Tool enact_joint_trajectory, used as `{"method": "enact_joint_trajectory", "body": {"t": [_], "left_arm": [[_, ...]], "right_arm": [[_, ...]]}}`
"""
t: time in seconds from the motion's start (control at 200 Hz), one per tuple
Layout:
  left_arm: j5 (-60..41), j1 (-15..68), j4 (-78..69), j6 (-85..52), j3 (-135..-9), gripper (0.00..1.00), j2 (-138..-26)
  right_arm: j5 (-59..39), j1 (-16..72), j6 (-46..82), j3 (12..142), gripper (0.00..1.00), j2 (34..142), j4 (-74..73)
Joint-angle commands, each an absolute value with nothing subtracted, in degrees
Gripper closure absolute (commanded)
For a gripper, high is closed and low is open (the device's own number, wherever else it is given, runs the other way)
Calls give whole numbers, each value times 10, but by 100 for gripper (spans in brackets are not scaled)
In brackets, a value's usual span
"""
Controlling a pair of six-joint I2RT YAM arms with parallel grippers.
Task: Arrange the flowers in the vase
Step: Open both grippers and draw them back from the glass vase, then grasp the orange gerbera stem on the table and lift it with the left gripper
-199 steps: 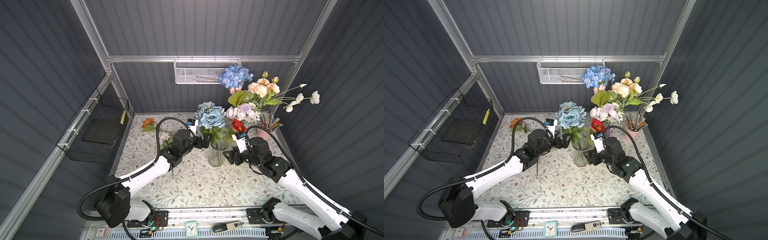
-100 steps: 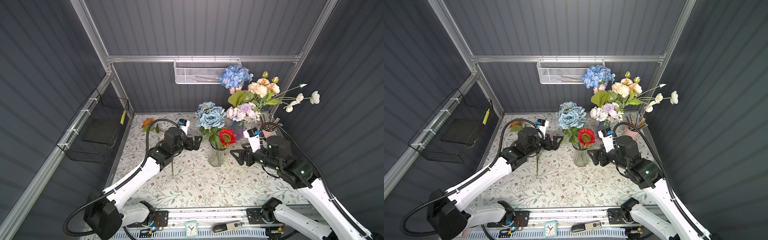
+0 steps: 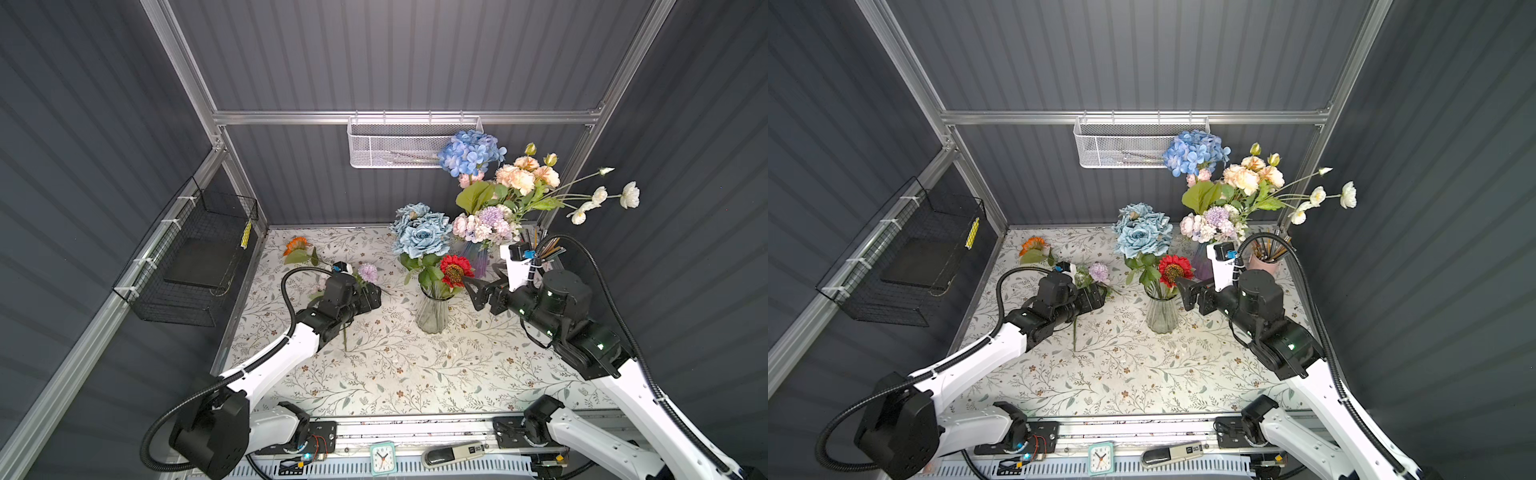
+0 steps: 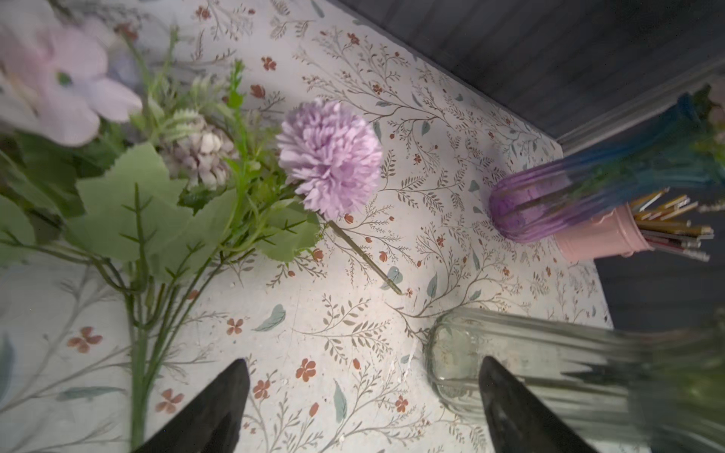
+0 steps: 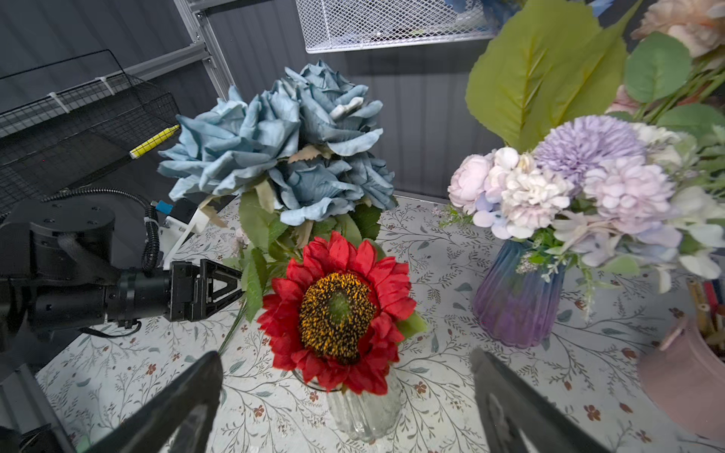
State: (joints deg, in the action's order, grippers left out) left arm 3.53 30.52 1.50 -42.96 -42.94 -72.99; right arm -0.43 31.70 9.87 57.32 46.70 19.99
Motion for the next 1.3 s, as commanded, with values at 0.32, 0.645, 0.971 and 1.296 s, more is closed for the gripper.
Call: {"method": "enact_joint_trajectory", "body": {"t": [0.32, 0.645, 0.971, 1.296], "left_arm": [[-31, 301, -318, -696, -445, 27, -948], [-64, 301, -393, -678, -485, 84, -1025], [-168, 301, -256, -509, -585, 100, -996], [-135, 301, -80, -333, -579, 100, -865]], "right_arm": [[32, 318, 97, 527, 1, 418, 159], [72, 317, 92, 506, 1, 368, 148], [70, 317, 66, 520, 1, 414, 113], [48, 317, 78, 539, 1, 427, 92]]}}
